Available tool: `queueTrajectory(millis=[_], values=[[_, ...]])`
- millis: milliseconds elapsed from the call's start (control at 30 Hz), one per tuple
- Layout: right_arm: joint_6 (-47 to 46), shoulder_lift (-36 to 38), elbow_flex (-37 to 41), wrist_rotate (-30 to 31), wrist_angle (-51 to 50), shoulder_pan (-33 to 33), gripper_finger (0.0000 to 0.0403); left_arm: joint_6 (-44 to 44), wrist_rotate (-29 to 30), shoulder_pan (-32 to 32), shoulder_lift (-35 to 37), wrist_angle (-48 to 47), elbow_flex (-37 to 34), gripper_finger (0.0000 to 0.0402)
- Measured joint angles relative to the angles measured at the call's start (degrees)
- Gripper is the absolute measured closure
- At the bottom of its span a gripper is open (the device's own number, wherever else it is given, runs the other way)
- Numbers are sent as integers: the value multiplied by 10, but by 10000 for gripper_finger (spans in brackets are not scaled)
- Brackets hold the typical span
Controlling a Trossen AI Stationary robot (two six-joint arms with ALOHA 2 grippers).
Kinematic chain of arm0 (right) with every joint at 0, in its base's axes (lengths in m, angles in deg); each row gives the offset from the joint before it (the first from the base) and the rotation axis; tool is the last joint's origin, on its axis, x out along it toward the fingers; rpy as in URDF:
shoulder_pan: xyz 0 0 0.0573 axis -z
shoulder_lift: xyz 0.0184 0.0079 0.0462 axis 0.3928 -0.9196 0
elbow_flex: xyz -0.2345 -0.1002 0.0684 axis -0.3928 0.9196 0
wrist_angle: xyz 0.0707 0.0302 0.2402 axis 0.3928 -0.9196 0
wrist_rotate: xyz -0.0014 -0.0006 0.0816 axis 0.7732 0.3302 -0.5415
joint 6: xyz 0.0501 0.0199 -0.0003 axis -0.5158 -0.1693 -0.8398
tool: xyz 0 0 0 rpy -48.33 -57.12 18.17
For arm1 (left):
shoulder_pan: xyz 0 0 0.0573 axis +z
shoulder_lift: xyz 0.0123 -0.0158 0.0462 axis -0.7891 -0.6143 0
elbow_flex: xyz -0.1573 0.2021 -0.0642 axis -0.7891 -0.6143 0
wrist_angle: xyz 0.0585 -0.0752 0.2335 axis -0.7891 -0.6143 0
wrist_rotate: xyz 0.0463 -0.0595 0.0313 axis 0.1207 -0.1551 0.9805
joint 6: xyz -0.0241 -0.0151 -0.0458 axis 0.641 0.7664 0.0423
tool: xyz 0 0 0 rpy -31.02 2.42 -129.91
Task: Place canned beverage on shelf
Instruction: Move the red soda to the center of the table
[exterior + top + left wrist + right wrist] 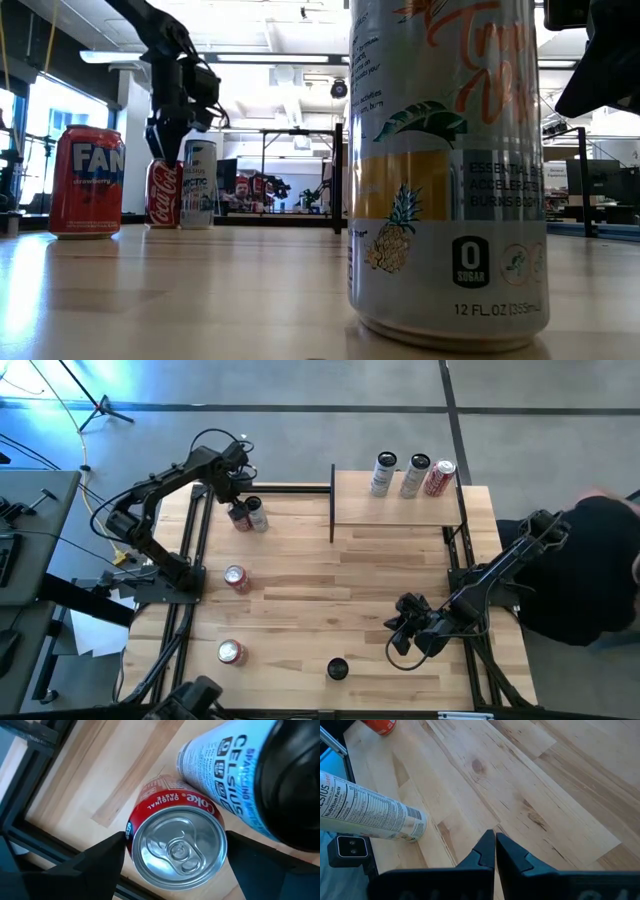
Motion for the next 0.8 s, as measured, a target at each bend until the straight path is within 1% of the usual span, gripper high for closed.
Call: queueTrajectory(millis=[133,333,367,600,800], values=[[0,0,0,0,0,0,402,46,2,-5,0,-2,0,119],[0,0,0,0,0,0,402,98,4,-5,3,-11,3,204],[0,0,0,0,0,0,402,100,1,-5,5,-15,3,209],[0,0,0,0,0,0,402,112,-20,-16,37,-57,-1,209],[0,0,0,0,0,0,402,137,-16,-55,91,-106,-1,209]])
